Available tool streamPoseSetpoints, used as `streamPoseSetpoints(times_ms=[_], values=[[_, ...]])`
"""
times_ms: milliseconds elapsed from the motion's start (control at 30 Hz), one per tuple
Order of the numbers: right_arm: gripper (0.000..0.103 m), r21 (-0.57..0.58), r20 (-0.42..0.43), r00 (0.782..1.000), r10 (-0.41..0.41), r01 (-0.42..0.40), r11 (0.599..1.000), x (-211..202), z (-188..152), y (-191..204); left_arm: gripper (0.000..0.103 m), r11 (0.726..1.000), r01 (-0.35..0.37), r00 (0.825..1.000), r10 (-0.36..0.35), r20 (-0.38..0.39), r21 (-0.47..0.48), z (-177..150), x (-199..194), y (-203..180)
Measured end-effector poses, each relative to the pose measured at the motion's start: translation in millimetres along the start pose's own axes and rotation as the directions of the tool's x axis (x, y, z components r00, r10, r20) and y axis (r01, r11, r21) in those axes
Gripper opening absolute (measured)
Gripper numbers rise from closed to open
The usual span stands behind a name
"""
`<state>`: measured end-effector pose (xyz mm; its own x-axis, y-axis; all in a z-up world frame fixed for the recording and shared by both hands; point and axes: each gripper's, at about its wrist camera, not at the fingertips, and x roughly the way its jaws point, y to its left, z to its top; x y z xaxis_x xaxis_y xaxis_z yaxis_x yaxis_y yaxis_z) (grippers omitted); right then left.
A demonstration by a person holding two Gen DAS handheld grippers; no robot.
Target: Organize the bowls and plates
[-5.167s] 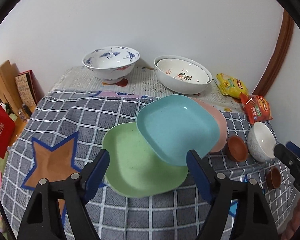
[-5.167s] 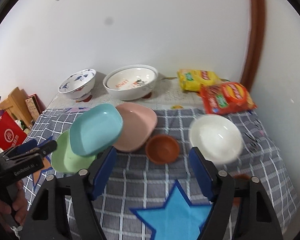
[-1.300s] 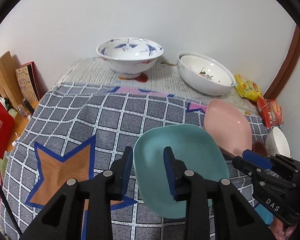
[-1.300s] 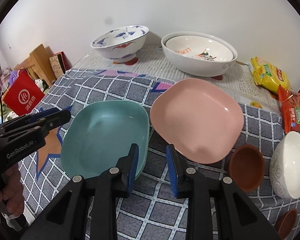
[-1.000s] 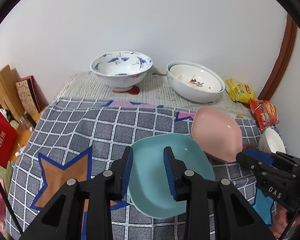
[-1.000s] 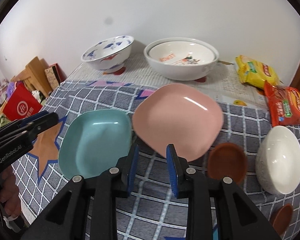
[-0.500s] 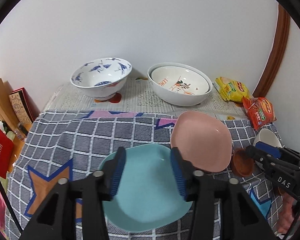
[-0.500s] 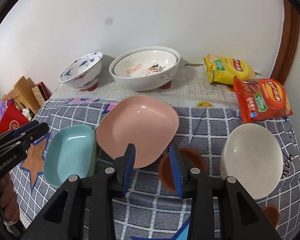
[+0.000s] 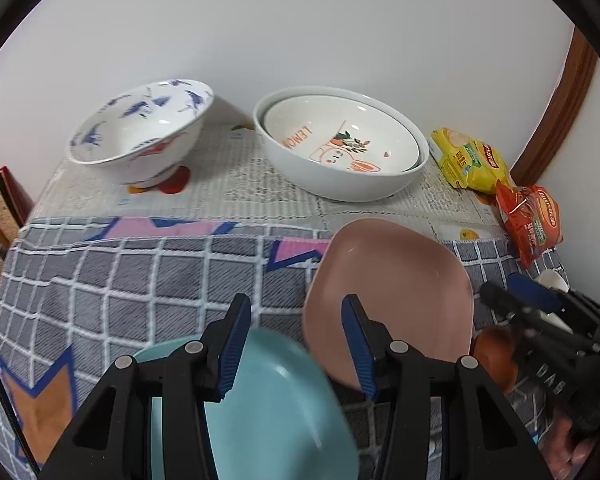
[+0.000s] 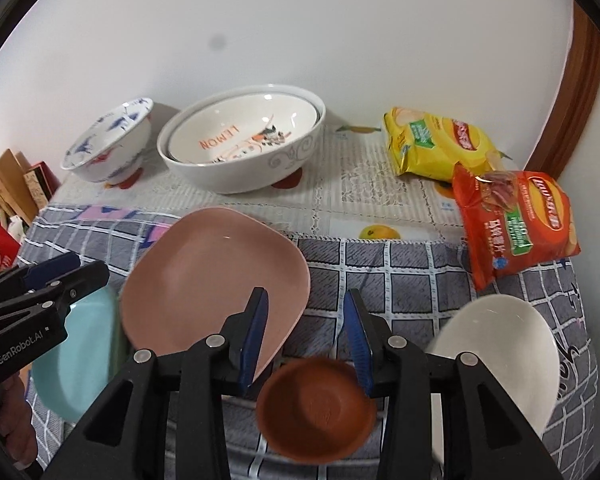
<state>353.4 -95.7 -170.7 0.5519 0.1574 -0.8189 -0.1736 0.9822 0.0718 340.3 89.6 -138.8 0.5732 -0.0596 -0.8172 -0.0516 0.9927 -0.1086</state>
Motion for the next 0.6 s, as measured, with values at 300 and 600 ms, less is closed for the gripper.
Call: streamPoseSetpoints(times_ms=[300,600], values=[[0.038,-0.075,-0.029,0.999,-0.045,0.043,0.996,25,6,14,0.034,1.000,0.007,0.996,-0.008,-0.092,-0.015,6,44,-6],[0.031,-0.090,-0.059,0.996,-0.066,0.061,0.994,45,11,18,0.021,1.000,0.009,0.989,-0.012,-0.146,-0.020,9,65,-7]])
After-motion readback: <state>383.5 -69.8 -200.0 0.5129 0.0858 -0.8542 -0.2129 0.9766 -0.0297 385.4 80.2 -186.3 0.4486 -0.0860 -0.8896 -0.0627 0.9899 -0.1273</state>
